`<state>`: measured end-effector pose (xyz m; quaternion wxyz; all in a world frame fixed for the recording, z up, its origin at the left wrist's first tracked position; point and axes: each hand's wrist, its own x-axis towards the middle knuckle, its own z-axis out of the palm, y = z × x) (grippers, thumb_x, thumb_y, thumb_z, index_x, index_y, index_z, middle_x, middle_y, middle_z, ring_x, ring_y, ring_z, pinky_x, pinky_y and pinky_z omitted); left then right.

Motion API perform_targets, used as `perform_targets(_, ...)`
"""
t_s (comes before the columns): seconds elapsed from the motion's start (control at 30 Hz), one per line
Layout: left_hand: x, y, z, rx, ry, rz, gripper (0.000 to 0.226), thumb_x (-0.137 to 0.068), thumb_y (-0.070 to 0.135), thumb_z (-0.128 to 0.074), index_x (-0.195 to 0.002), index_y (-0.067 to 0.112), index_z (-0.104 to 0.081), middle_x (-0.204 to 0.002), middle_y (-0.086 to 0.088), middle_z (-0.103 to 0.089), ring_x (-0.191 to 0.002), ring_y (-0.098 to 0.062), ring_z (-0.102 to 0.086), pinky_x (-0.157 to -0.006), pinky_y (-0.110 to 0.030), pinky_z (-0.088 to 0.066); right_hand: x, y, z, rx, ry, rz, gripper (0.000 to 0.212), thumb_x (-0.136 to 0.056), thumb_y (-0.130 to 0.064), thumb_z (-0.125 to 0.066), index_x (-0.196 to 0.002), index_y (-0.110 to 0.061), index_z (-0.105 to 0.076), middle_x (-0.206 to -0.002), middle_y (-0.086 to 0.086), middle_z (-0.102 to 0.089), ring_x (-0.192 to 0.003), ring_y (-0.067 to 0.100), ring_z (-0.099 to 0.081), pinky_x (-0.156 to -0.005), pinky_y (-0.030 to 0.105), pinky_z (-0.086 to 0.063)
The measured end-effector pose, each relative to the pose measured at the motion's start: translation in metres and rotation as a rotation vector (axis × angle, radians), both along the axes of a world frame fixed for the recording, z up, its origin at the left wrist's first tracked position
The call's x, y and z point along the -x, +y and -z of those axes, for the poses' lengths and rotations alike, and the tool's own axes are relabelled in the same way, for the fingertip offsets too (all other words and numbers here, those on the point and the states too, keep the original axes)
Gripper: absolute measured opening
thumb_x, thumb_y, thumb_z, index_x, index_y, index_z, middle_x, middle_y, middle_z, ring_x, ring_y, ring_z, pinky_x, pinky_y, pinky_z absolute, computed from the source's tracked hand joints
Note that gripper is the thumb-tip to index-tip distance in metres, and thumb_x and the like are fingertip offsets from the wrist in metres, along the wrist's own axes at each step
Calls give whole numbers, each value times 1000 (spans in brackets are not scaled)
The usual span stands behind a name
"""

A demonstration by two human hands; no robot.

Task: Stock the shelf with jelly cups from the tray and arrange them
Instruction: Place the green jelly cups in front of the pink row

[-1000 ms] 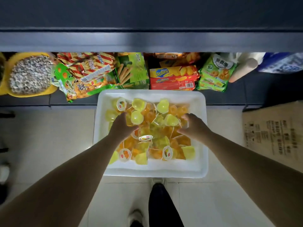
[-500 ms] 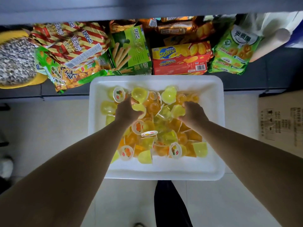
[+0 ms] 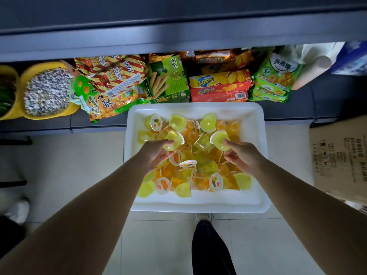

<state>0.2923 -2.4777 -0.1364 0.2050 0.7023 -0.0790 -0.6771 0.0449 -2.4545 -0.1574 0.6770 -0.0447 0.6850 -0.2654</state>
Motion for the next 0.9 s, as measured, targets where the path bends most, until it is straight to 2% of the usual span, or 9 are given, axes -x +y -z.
perform_targets(0.07,1,5,-19,26,80,-19,12,-84,-2,-62,-93,-4,-54,-63,-7,-32,-60,-20,-44,-96,-40,-49,0,7,-21,43,-191,80,33,-87,-21,-64,-111,-2,-52,-84,11,-50,-78,20,-55,-68,28,-47)
perform_targets(0.2,3,15,-73,189,221,15,6,-84,-7,-56,-81,-1,-55,-106,-19,-52,-109,-31,-54,-100,-39,-44,-1,21,-81,202,-538,178,22,-84,-25,-60,-97,-8,-55,-99,13,-50,-69,15,-52,-72,29,-52)
perform_targets(0.3,4,29,-128,305,272,43,18,-86,-11,-49,-73,0,-55,-99,-19,-60,-104,-29,-59,-89,-34,-47,-6,37,-143,341,-626,185,23,-84,-24,-54,-91,-6,-66,-108,16,-60,-68,14,-52,-77,28,-45)
perform_targets(0.4,1,49,-192,419,270,86,28,-86,-13,-48,-69,5,-61,-87,-13,-61,-92,-26,-56,-91,-34,-45,-16,57,-217,466,-614,162,22,-75,-21,-61,-86,-6,-73,-108,15,-66,-68,15,-50,-73,27,-45)
perform_targets(0.53,-8,86,-294,579,198,155,21,-83,-14,-54,-90,6,-52,-88,-10,-59,-86,-22,-57,-96,-35,-43,-24,90,-326,605,-468,96,28,-81,-14,-64,-108,-8,-57,-126,16,-59,-88,17,-54,-78,29,-48)
perform_targets(0.6,-13,105,-352,680,165,192,25,-81,-14,-55,-96,6,-54,-83,-8,-60,-78,-19,-55,-88,-32,-46,-26,109,-384,704,-399,55,37,-77,-14,-72,-110,-7,-58,-123,14,-57,-99,19,-56,-92,32,-49)
perform_targets(0.67,-15,123,-413,794,131,225,25,-80,-16,-54,-91,5,-59,-76,-6,-60,-73,-18,-51,-73,-25,-43,-26,127,-442,796,-319,19,19,-89,-7,-58,-107,-6,-58,-110,8,-57,-97,20,-58,-104,37,-43)
perform_targets(0.77,-13,146,-508,941,54,252,25,-82,-15,-52,-87,7,-61,-67,0,-64,-66,-12,-58,-58,-17,-48,-22,151,-532,957,-224,-35,11,-91,1,-51,-93,-8,-56,-89,8,-57,-79,19,-58,-87,32,-51)
perform_targets(0.9,0,167,-616,1131,0,296,27,-84,-11,-55,-107,2,-60,-90,-7,-61,-80,-13,-60,-64,-17,-54,-11,173,-641,1132,-178,-39,21,-87,5,-56,-101,-10,-49,-82,4,-54,-77,18,-54,-78,26,-55)
